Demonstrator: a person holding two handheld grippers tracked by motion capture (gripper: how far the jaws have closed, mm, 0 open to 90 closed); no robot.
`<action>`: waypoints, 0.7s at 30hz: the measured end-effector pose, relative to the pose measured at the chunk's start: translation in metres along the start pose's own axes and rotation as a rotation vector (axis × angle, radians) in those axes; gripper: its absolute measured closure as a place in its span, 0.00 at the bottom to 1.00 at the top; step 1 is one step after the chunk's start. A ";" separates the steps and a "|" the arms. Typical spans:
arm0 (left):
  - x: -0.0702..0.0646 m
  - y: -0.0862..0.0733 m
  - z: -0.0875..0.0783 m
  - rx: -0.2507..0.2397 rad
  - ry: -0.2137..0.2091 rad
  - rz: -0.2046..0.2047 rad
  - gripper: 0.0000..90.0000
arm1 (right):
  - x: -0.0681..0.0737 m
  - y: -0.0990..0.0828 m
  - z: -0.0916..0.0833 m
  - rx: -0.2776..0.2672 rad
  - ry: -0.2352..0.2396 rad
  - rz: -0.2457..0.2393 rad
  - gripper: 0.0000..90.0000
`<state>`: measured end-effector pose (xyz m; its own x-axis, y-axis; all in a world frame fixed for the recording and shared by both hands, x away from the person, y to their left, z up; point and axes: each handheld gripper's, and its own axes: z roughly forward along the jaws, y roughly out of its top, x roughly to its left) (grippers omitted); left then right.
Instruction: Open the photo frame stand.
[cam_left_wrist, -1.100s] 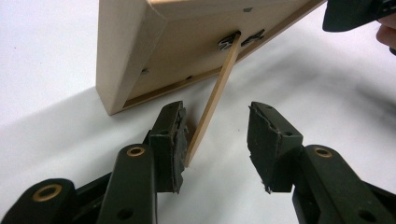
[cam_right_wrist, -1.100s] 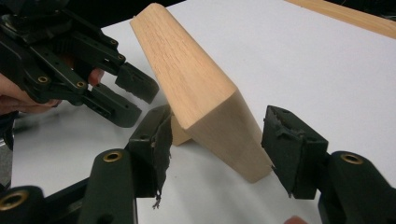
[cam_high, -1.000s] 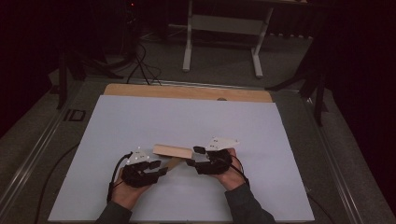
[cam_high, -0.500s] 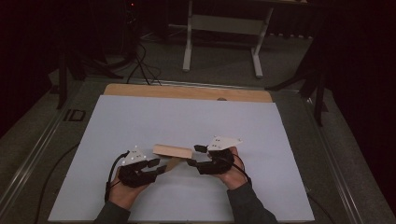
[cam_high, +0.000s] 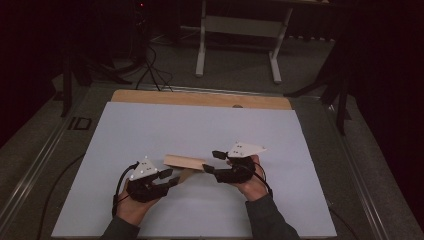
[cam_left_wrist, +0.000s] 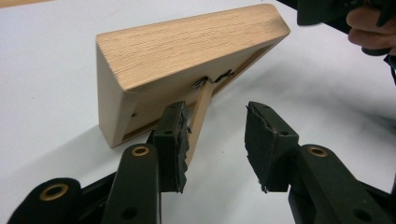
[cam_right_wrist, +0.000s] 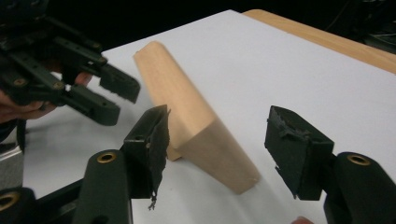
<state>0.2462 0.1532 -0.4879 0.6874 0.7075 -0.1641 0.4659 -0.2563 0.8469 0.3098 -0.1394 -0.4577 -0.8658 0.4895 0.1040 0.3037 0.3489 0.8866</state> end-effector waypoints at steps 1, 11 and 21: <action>-0.001 0.000 0.000 0.001 0.001 0.006 0.65 | -0.001 0.000 -0.001 -0.004 -0.004 0.002 0.42; -0.009 0.005 -0.002 -0.007 -0.003 0.048 0.66 | -0.008 0.000 -0.002 0.004 -0.002 0.048 0.36; -0.010 0.007 -0.005 -0.019 0.000 0.054 0.66 | -0.018 -0.001 -0.009 -0.035 -0.030 0.101 0.18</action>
<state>0.2396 0.1475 -0.4776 0.7111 0.6931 -0.1176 0.4175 -0.2818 0.8638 0.3219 -0.1558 -0.4566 -0.8193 0.5443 0.1802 0.3738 0.2687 0.8877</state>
